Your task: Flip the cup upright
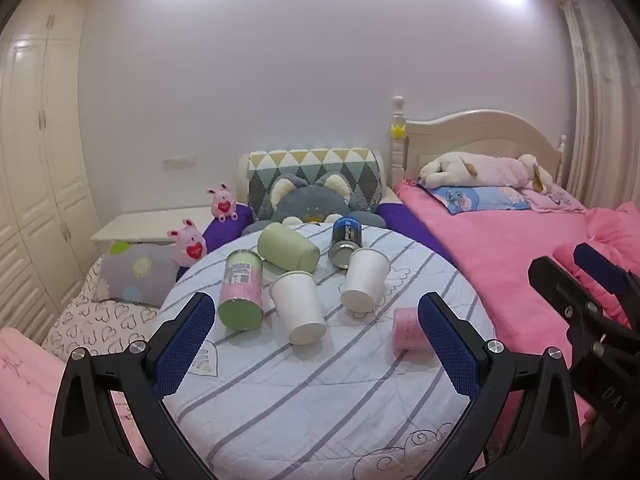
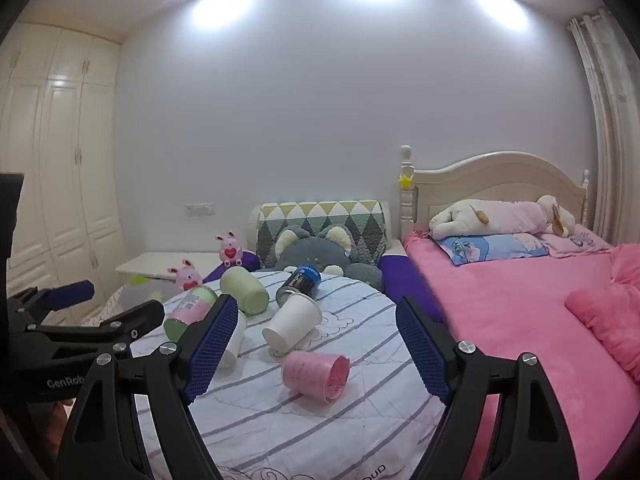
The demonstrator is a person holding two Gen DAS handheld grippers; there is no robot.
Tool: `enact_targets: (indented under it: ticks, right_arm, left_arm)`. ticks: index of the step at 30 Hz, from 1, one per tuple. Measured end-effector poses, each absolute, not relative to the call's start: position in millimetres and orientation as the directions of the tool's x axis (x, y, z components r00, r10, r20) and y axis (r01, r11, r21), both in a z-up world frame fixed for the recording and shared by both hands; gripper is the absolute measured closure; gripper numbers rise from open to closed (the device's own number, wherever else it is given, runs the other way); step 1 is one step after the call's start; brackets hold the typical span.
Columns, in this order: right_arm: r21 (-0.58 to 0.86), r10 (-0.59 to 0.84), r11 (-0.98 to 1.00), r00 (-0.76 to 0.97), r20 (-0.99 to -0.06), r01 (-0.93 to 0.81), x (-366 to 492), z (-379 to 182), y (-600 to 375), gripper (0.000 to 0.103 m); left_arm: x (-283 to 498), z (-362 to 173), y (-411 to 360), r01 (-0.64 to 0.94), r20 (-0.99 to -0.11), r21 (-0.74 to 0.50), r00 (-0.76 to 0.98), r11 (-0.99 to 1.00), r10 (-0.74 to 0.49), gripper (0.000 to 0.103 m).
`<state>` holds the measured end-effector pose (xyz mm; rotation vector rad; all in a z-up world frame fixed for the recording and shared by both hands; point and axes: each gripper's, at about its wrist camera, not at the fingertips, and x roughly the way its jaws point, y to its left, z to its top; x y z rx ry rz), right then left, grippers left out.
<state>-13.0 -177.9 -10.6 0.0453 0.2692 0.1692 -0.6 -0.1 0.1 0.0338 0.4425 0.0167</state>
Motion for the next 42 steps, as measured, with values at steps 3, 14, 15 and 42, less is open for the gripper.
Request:
enact_targets:
  ticks: [3,14,15,42]
  right_arm:
    - [0.087,0.189,0.981,0.947,-0.261,-0.172,-19,-11,-173,0.02]
    - [0.138,0.21,0.974,0.938,-0.276,-0.177,-6,-11,-176,0.02]
    - [0.137,0.21,0.974,0.939,-0.273,-0.178,-7,-10,-177,0.02]
    - [0.123,0.22,0.974,0.93,-0.295,-0.191,10,-10,-177,0.02]
  left_arm:
    - [-1,2,-10,-0.024,-0.402,0.089,0.914,0.996,0.058,0.0]
    - [6,-2,5,-0.014,-0.412,0.028,0.911,1.0,0.024,0.0]
    - [8,-2,6,-0.01,-0.415,0.029,0.91,1.0,0.021,0.0]
    - [27,-1,1,0.01,-0.443,0.043,0.896,0.999,0.01,0.0]
